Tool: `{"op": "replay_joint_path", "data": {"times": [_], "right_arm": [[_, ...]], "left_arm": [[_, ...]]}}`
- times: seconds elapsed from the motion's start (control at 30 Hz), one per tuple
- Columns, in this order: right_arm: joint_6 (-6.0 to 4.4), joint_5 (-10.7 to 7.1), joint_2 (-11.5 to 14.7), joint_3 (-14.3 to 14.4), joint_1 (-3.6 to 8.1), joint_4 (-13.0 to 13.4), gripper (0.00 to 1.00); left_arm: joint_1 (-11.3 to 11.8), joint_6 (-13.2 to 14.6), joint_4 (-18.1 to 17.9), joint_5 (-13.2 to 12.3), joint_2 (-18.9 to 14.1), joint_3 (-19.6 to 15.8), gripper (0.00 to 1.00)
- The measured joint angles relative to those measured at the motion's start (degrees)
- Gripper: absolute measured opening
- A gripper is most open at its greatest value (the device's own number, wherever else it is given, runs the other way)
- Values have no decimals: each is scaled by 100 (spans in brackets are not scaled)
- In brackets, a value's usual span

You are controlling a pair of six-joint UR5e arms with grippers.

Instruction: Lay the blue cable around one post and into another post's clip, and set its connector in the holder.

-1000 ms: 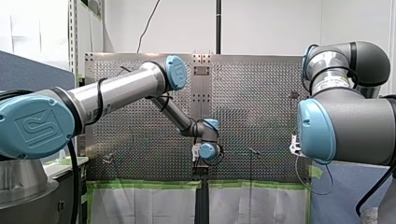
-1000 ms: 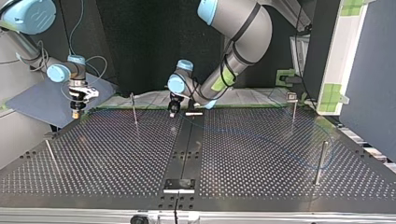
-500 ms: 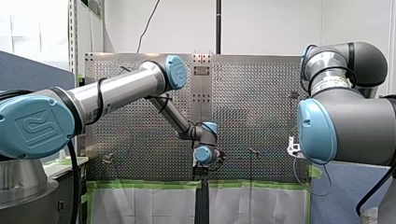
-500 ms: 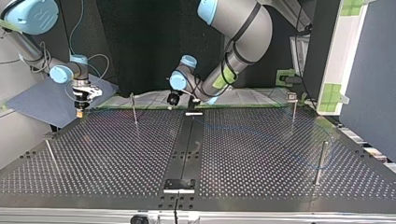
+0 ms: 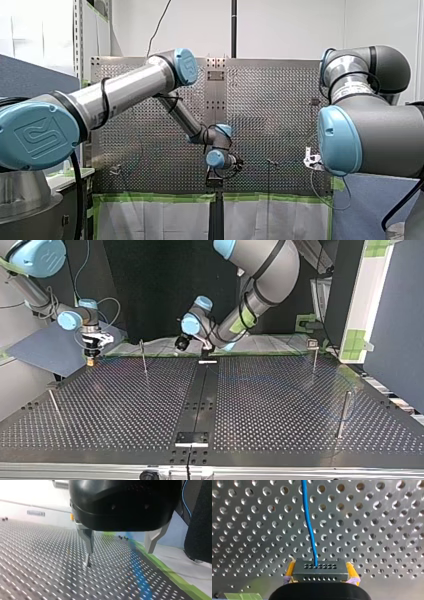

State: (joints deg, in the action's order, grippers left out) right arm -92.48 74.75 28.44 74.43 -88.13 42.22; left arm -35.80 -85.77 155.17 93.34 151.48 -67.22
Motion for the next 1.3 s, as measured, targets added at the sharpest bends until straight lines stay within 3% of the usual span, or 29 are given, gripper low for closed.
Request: {"op": "replay_joint_path", "data": {"times": [0.23, 0.37, 0.5, 0.73, 0.93, 1.1, 1.3], "right_arm": [[1, 49, -13, -1, -36, -33, 0], [1, 56, -21, -1, -54, -42, 0], [1, 58, -31, -1, -61, -43, 0], [-12, 58, -58, -1, -88, -16, 0], [-21, 58, -69, 0, -108, 2, 0], [-38, 58, -76, -1, -119, 16, 0], [-74, 58, -85, -1, -135, 24, 0]], "left_arm": [[-103, 56, -245, -99, -368, -368, 100], [-204, -18, -188, -236, -519, -545, 100], [-370, -42, -66, -272, -564, -738, 100], [-659, -94, 64, -88, -572, -1068, 100], [-834, -152, 54, -279, -574, -1343, 100], [-966, -288, -24, -416, -574, -1348, 100], [-1091, -538, -278, -383, -574, -1192, 100]]}}
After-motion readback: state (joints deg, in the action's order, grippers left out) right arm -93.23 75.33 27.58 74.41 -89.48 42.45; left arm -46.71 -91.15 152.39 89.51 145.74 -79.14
